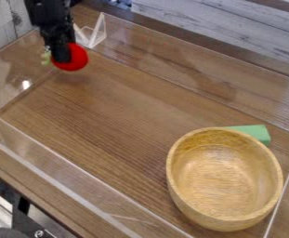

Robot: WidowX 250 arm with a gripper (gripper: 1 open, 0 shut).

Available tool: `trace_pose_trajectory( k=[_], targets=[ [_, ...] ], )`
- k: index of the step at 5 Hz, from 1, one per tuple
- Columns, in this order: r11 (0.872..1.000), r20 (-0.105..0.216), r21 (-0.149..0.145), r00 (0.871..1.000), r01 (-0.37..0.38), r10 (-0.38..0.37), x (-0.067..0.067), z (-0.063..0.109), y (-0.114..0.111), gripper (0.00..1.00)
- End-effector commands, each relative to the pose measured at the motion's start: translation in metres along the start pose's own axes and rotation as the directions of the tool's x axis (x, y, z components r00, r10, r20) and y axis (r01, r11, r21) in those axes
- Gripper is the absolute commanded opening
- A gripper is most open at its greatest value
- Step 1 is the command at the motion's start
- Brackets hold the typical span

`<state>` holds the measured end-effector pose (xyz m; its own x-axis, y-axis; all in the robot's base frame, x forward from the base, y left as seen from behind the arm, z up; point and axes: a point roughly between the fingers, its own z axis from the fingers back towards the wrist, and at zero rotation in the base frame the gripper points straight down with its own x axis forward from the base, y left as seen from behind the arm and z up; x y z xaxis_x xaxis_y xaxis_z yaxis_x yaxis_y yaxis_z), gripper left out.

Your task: Move the red object to the left side of the table

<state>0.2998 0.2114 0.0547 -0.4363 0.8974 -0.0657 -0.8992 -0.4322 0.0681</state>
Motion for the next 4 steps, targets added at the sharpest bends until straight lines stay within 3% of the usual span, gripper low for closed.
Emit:
trace_pose_trajectory(
  k=[1, 2, 3, 4],
  targets=[
    [0.998, 0.019, -0.057, 1.0, 0.01, -0.009, -0.0051, 0.0151, -0.0136, 0.0],
    [0.999, 0.014, -0.045, 1.0, 0.017, -0.016, -0.0079, 0.01, -0.0195, 0.0],
    [0.999, 0.008, -0.04, 1.0, -0.006, 0.006, -0.009, 0.0083, -0.0219, 1.0],
    [0.999, 0.002, -0.034, 1.0, -0.028, 0.028, -0.0113, 0.0064, -0.0231, 1.0]
  ],
)
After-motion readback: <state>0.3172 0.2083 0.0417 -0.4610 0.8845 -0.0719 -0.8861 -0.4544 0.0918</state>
